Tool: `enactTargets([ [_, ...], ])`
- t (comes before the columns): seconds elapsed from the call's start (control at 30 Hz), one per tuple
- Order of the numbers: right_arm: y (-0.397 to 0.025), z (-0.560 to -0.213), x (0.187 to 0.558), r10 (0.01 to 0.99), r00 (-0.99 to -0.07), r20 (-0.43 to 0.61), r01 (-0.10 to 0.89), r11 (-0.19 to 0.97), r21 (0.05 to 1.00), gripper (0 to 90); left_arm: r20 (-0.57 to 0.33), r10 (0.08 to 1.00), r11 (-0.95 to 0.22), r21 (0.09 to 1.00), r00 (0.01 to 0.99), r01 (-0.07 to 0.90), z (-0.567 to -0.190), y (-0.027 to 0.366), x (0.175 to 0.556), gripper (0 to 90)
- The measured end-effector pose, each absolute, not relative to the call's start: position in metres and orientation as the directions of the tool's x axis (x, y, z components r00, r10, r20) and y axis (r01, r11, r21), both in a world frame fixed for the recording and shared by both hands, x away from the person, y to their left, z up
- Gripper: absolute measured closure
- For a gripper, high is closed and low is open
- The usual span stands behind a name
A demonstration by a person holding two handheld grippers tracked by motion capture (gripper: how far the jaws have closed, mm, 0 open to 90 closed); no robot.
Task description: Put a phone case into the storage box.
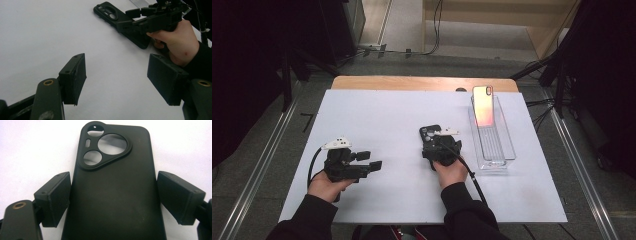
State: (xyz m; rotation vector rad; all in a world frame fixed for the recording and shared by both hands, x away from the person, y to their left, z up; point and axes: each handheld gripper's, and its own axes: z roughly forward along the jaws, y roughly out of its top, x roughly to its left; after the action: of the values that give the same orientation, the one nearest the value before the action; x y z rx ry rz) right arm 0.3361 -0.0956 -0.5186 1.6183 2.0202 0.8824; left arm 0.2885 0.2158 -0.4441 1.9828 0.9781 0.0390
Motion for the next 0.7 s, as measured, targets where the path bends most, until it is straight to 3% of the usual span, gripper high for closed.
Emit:
enactTargets([
  [0.47,-0.107,-0.508,0.336,0.949,-0.272,0.159,0.712,0.087,0.697,14.1,-0.33,0.649,-0.282,0.732,0.685,0.62,-0.444,0.216,0.289,31.7],
  [0.7,-0.117,-0.486,0.333,0.933,-0.302,0.198,0.706,0.079,0.704,14.1,-0.334,0.649,-0.28,0.73,0.683,0.623,-0.444,0.216,0.289,31.7],
])
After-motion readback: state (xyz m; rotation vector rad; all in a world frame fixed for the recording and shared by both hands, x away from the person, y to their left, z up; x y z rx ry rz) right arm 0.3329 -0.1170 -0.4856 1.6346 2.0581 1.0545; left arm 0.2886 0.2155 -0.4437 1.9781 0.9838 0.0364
